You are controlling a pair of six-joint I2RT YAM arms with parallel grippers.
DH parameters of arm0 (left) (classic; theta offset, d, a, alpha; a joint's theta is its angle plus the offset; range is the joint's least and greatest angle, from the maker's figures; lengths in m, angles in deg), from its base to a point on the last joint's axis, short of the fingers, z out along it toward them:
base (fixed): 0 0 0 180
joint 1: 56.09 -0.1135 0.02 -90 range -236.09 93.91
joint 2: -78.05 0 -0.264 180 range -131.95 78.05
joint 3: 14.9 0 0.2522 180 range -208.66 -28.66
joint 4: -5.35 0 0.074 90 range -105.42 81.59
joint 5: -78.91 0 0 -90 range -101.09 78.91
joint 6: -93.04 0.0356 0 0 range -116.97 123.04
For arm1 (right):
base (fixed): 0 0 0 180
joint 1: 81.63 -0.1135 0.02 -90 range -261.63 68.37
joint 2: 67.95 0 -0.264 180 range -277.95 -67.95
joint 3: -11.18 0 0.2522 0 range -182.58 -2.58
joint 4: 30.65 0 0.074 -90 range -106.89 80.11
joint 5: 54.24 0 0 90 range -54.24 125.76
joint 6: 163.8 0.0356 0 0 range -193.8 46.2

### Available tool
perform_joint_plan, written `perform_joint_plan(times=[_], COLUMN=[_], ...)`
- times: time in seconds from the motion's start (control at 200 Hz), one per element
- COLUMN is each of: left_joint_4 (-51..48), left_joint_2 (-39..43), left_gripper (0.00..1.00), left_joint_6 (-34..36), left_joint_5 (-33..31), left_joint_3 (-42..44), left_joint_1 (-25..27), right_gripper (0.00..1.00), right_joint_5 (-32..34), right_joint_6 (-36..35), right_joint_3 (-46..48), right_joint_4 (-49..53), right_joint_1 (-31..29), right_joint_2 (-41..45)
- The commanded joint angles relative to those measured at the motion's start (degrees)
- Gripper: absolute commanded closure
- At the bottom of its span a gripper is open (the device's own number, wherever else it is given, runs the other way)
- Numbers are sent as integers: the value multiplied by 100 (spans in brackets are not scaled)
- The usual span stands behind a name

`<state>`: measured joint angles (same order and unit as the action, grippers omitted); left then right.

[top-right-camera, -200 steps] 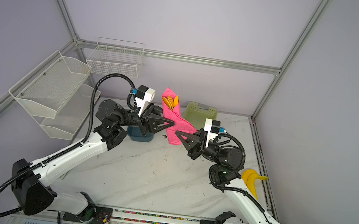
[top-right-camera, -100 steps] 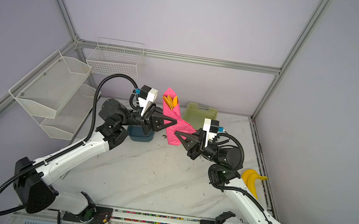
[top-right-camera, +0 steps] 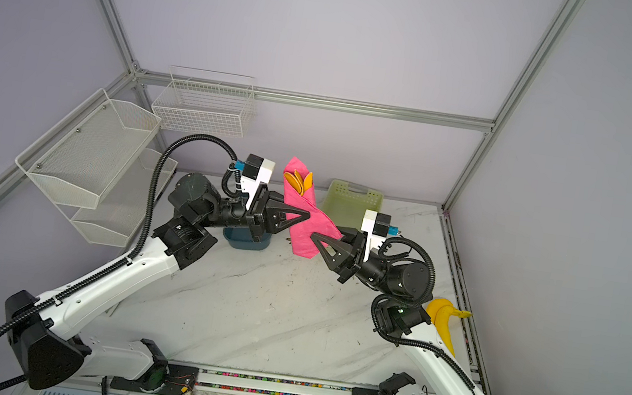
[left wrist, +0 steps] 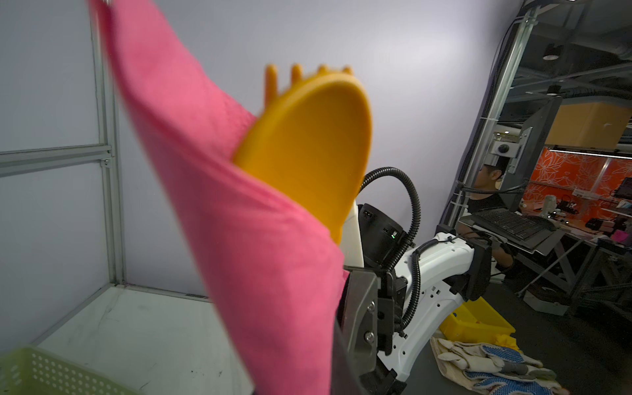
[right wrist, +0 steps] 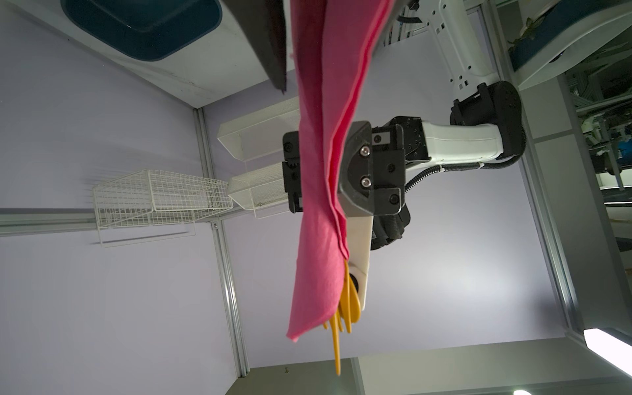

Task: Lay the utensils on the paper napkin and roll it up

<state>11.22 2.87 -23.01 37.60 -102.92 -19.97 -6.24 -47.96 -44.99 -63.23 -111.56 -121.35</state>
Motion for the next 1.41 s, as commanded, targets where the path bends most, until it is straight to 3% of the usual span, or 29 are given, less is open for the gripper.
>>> perform_joint_plan(times=[0.0,0.155,0.335,0.815,1.295,1.4], left_joint_4=[-201,-267,-316,-47,607,311], left_joint_2=[181,206,200,170,46,106], left_gripper=[100,100,100,100,100,100], left_joint_6=[327,345,337,20,-517,-311], left_joint_5=[-237,-257,-185,174,464,203], left_joint_3=[-524,-538,-569,-549,-490,-486], left_joint_1=[-8,-8,-8,-2,-10,-13], right_gripper=[68,77,100,100,100,91], right_joint_5=[196,245,294,1056,949,1025], right_joint_6=[-155,-276,-423,-1070,-1328,-1345], right_joint_3=[-53,-72,-156,-467,-764,-786], right_joint_4=[136,301,461,1167,1402,1563], right_joint_1=[-2,2,-1,5,4,3], right_joint_2=[168,277,296,361,-210,-158])
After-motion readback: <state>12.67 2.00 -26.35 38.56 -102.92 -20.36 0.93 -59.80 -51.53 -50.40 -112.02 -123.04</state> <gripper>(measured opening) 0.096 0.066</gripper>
